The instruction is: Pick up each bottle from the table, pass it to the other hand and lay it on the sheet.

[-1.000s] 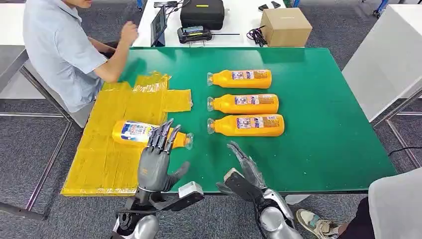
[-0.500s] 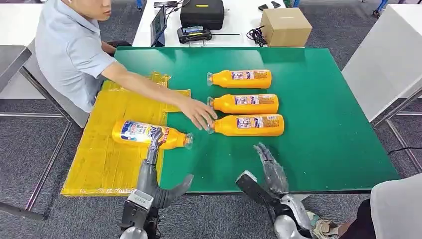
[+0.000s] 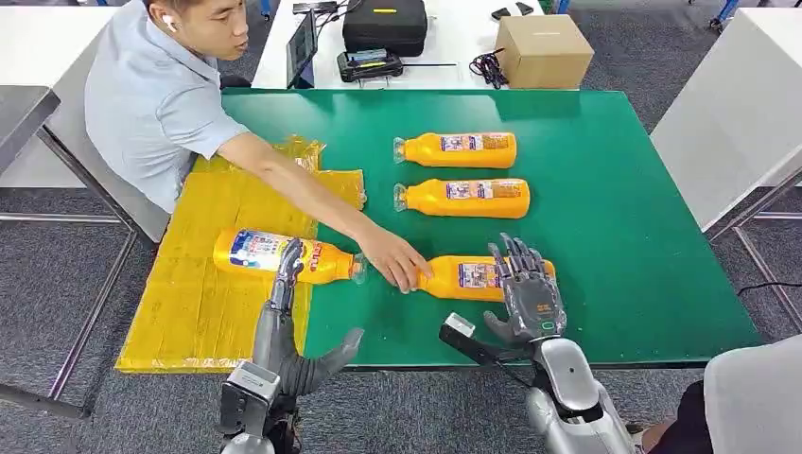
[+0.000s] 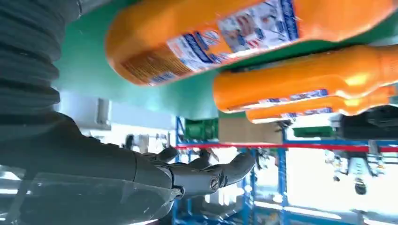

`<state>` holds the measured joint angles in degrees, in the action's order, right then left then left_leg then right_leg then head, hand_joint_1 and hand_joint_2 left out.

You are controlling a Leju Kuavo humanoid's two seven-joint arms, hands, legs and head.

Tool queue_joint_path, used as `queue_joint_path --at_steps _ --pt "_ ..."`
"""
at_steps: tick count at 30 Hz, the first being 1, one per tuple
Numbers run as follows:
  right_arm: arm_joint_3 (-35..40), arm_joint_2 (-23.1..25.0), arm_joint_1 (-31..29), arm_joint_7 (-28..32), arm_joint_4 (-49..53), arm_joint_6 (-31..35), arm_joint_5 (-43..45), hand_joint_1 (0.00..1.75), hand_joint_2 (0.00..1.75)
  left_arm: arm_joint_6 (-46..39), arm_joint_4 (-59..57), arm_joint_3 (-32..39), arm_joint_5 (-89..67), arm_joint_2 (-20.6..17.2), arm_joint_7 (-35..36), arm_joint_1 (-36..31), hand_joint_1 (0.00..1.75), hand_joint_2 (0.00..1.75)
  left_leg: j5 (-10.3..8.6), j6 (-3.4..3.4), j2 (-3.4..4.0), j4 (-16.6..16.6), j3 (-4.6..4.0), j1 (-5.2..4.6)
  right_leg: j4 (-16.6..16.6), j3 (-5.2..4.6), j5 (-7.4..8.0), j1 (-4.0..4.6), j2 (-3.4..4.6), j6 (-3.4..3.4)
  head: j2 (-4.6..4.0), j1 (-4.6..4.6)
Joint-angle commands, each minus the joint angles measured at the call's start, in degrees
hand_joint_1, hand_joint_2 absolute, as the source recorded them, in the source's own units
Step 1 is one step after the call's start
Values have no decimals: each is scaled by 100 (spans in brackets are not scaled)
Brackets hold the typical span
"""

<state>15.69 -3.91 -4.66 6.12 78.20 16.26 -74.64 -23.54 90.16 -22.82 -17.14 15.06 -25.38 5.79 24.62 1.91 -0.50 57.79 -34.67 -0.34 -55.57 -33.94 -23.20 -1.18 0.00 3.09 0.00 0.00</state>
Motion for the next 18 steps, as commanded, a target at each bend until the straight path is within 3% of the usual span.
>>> queue_joint_path --at_steps 1,2,4,5,18 --pt "688 -386 -635 -264 -517 -431 -360 0 175 12 -59 35 -49 -24 130 49 0 175 12 -9 25 0 26 6 6 22 -2 7 20 -13 0 0" --pt "753 -460 -799 -356 -731 -888 -186 0 175 34 -81 56 -31 -13 183 50 0 175 5 -5 16 -2 14 1 4 11 1 1 13 -7 0 0" --pt "795 -513 -879 -352 -871 -911 -125 0 175 38 -90 57 -30 -14 192 50 0 175 6 -7 21 -3 20 1 6 16 1 2 18 -9 0 0" --pt "730 -515 -968 -284 -1091 -1265 363 0 175 94 -115 42 13 -25 237 41 0 175 5 -6 16 -3 17 2 5 14 1 3 13 -8 0 0" --pt "1104 -809 -1545 -683 -1747 -1548 707 0 175 132 -168 -120 -92 -117 523 44 0 175 3 -5 9 -4 15 0 5 14 0 2 7 -6 0 0"
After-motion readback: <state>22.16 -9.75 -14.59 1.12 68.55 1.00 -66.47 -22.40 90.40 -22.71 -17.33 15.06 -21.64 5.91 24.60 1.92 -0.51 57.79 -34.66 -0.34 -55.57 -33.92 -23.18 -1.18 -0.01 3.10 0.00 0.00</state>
